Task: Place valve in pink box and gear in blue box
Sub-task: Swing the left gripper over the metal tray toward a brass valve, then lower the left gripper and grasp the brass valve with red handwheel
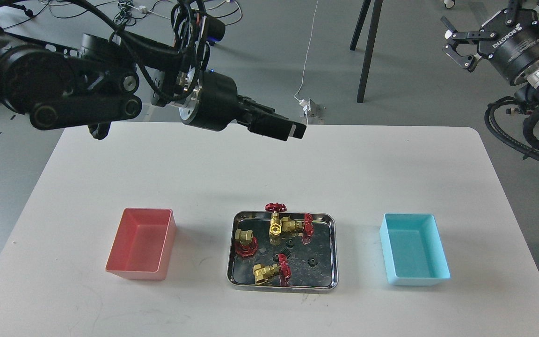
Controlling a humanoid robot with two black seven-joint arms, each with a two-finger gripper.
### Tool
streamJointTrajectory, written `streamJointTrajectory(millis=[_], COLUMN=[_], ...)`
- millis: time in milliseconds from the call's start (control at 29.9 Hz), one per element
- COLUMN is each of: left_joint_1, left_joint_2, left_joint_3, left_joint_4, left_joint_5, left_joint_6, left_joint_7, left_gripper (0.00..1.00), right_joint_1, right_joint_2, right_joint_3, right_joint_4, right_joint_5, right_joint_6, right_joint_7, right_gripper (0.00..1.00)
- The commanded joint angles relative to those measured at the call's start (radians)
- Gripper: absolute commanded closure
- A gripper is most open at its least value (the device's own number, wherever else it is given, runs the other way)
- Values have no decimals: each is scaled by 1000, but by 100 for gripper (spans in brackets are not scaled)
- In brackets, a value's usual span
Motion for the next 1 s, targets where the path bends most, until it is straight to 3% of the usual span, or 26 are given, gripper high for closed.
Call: streamJointTrajectory(millis=[0,100,201,435,569,736,970], left_joint_1=[-7,68,164,286,361,444,505], left_joint_2=[-30,-97,-142,-193,-214,-234,-272], left_joint_3=[183,307,349,344,343,323,311], left_joint_4=[-38,-11,47,86,155,228,281], left_joint_5=[118,132,132,130,132,136,161], left_joint_6=[166,323,414,466,514,517,517], left_joint_7=[0,0,0,0,0,0,0], left_gripper=[2,3,3,4,5,6,19], right_joint_1=[67,96,112,133,133,133,122], right_joint_2=[32,72,90,133,132,130,121], right_joint_3=[-8,-10,-10,-13,-11,-11,-13], right_joint_4=[-10,-13,-14,-69,-62,-60,-56], right_joint_5=[-5,-7,-9,-10,-10,-10,-10], right_joint_6=[-37,-87,-120,-168,-165,-163,-159], right_joint_7=[-2,-3,-3,-41,-41,-41,-41], right_gripper=[0,0,0,0,0,0,0])
